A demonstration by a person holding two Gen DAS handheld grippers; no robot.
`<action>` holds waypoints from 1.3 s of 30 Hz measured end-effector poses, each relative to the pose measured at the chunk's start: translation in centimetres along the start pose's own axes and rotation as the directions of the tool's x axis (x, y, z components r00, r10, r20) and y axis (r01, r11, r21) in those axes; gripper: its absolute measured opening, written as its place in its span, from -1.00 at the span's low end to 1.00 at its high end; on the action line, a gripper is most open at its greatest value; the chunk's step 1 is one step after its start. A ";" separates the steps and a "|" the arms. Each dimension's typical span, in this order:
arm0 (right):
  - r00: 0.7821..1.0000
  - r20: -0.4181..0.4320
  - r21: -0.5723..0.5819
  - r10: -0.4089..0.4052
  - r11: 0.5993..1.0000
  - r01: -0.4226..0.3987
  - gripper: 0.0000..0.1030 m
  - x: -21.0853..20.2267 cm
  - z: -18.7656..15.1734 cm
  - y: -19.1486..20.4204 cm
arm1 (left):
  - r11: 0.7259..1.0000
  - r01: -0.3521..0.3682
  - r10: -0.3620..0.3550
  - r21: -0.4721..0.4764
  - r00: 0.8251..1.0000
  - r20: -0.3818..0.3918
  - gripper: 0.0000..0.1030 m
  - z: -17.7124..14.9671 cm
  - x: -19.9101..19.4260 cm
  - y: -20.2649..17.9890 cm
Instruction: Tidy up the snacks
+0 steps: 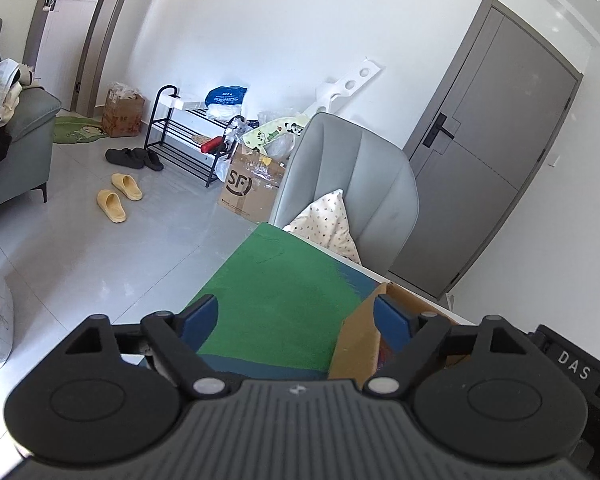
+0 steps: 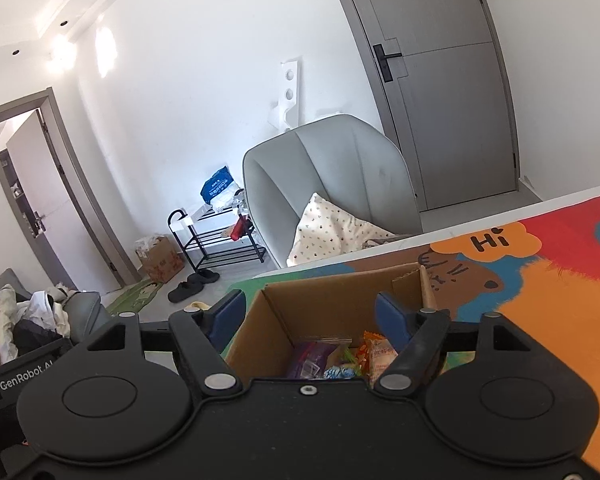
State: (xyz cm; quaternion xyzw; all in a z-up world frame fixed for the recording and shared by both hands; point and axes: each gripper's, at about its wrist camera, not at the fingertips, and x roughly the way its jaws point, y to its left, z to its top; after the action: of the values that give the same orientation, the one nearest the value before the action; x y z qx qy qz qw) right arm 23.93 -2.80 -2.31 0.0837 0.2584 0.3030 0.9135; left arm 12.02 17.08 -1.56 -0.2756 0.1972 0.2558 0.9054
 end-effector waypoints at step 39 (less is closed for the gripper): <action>0.980 0.065 0.042 -0.186 0.982 0.184 1.00 -15.4 -2.1 -6.5 | 0.905 0.175 -0.157 0.389 0.985 -0.077 0.99 -4.7 -8.1 -9.2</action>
State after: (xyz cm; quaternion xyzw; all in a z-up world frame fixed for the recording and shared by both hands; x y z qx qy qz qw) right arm 15.58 -17.23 0.37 0.0859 0.2388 0.2092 0.9444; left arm 9.86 4.72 2.53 -0.1092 0.2403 0.1267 0.9562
